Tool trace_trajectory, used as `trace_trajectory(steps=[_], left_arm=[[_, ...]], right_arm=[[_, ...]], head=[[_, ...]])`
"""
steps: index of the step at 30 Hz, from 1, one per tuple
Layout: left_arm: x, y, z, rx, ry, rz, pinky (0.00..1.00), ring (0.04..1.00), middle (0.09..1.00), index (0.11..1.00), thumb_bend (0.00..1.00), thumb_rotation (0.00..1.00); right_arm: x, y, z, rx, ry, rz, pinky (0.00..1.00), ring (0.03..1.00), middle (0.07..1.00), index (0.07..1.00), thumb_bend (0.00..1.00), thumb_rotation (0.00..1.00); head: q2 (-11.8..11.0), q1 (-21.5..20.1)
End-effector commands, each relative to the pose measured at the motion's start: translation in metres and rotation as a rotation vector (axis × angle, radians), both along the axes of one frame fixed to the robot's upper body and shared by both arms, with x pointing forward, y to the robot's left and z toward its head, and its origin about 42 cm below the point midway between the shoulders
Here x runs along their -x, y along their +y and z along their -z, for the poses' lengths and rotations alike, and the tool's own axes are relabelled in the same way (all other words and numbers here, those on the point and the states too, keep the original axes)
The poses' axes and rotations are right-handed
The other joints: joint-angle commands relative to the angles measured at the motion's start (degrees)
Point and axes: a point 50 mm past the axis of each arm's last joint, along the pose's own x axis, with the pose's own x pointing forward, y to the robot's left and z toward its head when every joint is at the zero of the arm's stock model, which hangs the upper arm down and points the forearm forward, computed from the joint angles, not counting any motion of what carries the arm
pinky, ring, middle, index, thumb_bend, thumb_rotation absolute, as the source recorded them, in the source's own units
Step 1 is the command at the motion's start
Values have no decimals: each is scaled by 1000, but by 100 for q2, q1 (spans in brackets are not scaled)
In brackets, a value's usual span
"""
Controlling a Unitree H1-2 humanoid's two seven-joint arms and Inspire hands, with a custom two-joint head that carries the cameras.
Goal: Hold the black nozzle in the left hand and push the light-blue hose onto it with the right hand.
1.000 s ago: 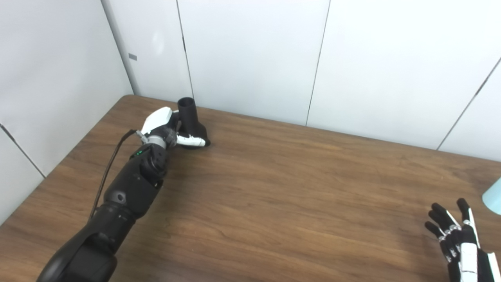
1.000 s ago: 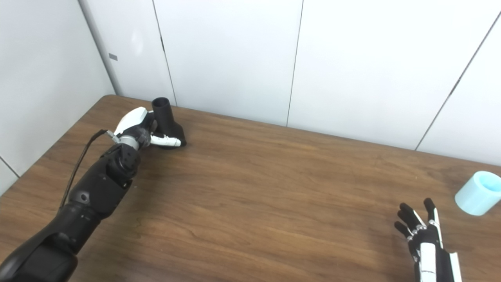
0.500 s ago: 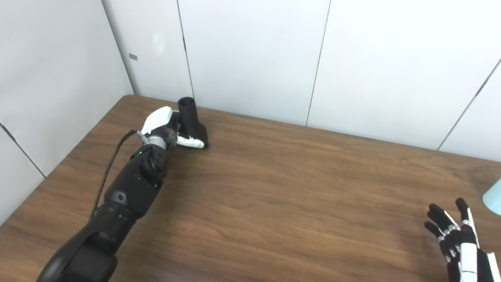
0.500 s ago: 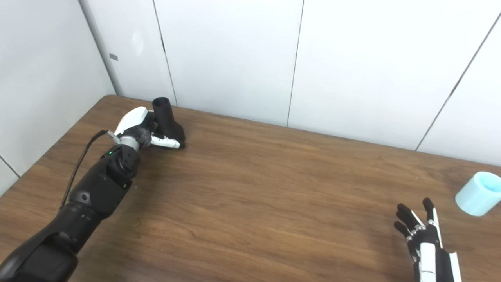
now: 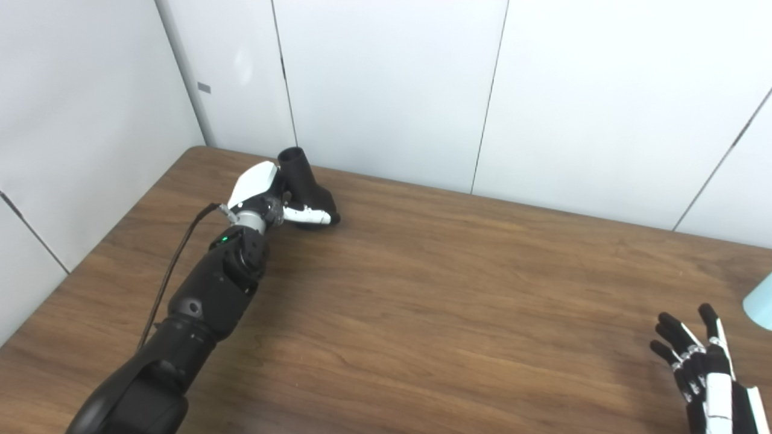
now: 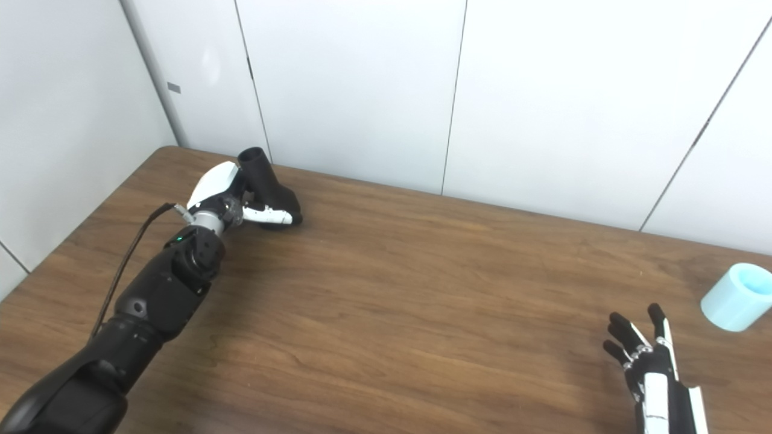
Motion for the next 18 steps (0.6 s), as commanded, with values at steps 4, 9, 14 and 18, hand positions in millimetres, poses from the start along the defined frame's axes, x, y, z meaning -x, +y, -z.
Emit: trace_trajectory(steps=[4,9,14,18], left_arm=[[-8,2,-22,-40,-115,-2,818,715,563,462,516,9],[-6,2,-20,-61,-122,6,799,703,544,459,517,0],[-1,-1,-21,-53,-129,12,785,696,544,460,516,0],[4,-8,-18,-85,-140,36,755,686,545,461,516,0]], right_arm=[[9,6,10,-15,33,-2,815,858,841,987,478,993],[9,6,9,-10,32,0,805,855,829,983,473,998],[8,7,11,-26,32,-2,792,850,827,979,465,990],[7,9,13,-15,32,-4,788,853,828,986,484,999]], head=[[21,-10],[38,-21],[50,-160],[59,-273]])
